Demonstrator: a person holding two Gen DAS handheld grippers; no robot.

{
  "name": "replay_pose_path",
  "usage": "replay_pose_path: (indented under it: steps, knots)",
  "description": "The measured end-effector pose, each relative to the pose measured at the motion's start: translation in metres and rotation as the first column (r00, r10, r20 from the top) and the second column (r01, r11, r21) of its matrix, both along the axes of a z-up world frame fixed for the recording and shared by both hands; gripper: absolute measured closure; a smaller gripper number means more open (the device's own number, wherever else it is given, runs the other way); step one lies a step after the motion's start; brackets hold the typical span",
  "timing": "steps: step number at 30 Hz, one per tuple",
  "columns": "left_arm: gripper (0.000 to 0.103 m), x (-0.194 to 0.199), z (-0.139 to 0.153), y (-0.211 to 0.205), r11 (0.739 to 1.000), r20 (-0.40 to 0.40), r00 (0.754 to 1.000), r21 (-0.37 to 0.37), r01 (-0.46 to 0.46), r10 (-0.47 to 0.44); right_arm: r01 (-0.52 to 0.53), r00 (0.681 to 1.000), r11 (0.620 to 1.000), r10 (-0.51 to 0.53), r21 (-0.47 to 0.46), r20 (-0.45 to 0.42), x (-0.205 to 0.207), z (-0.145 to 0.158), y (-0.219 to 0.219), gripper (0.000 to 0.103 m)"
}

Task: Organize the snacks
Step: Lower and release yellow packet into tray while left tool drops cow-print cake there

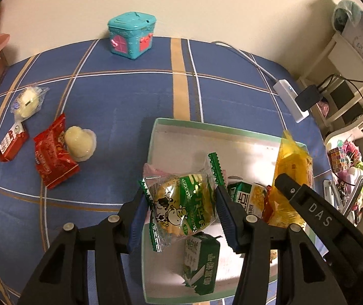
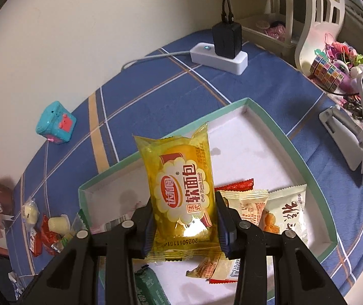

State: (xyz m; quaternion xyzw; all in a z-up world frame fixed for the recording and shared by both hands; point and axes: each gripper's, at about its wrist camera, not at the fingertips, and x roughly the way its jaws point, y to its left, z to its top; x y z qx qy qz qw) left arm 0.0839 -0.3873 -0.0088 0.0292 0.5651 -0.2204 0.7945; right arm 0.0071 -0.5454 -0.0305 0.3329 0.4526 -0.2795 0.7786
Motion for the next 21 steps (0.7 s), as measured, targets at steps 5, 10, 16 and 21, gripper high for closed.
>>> replay_pose_path:
  steps: [5,10,16,21]
  knots:
    - [0.049,-0.005,-0.004,-0.016,0.999,-0.002,0.999,0.002,0.033,-0.033,0.015,1.000,1.000,-0.015,-0.014,-0.002,-0.004,0.000,-0.007,0.060]
    - [0.049,-0.011,-0.006,-0.030,0.998,0.000,0.998,0.005,0.066,-0.066,0.027,1.000,1.000,-0.027,-0.007,-0.004,-0.008,-0.001,-0.012,0.060]
    - [0.048,-0.014,-0.009,-0.037,0.996,-0.002,0.997,0.011,0.083,-0.083,0.028,1.000,1.000,-0.028,-0.002,-0.002,-0.010,0.000,-0.015,0.060]
    - [0.048,-0.015,-0.012,-0.038,0.996,-0.011,0.996,0.016,0.085,-0.084,0.022,1.000,1.000,-0.022,-0.001,-0.006,-0.009,0.000,-0.015,0.060]
